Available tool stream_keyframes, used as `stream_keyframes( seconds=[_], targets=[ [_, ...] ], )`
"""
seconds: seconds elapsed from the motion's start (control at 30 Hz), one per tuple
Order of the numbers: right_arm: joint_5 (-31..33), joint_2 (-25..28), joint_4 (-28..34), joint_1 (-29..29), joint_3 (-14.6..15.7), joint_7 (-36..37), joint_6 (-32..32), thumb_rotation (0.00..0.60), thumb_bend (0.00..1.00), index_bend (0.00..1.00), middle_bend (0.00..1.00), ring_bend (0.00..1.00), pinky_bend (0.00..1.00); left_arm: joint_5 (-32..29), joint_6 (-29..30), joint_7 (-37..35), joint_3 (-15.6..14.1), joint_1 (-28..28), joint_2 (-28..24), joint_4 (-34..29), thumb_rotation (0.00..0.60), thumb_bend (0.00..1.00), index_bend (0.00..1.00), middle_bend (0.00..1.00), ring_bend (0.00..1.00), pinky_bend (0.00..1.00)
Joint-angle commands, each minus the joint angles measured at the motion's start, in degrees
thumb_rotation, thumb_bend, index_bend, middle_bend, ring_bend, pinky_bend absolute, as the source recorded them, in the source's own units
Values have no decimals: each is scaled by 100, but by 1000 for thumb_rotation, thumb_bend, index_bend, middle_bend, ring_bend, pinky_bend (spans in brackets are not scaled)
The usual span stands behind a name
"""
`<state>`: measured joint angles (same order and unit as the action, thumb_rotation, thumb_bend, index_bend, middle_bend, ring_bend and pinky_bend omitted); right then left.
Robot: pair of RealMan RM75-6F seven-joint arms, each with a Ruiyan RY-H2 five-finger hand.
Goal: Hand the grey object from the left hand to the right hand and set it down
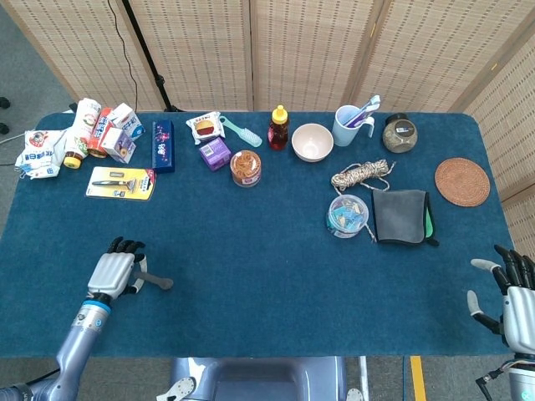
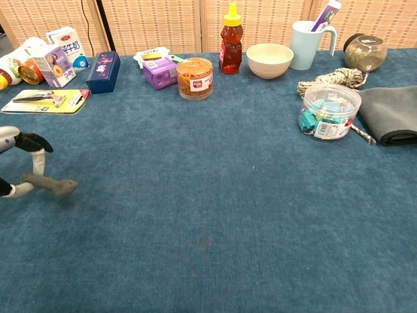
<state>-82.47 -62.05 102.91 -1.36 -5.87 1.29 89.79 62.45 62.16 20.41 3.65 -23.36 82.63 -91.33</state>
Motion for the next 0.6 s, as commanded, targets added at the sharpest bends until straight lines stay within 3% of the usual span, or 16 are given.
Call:
stream_keyframes(
  seconds=[0.03,0.4,0.6],
  targets=[
    [-28,19,31,20,2,16,-23,600,427,305,115,13,8,40,8,-10,87,-67,-141,-91,600,497,698,231,135,0],
    [-177,57,113,166,-57,53,-104,600,427,368,137,30,16,331,39,129,408,-398,-767,-464,600,507,734,256,148,0],
    [-365,70,210,348,-117,115,-208,600,427,381,140,33,18,203,-307,-69,636,-658,-1213,-850,600,508,745,257,148,0]
  ],
)
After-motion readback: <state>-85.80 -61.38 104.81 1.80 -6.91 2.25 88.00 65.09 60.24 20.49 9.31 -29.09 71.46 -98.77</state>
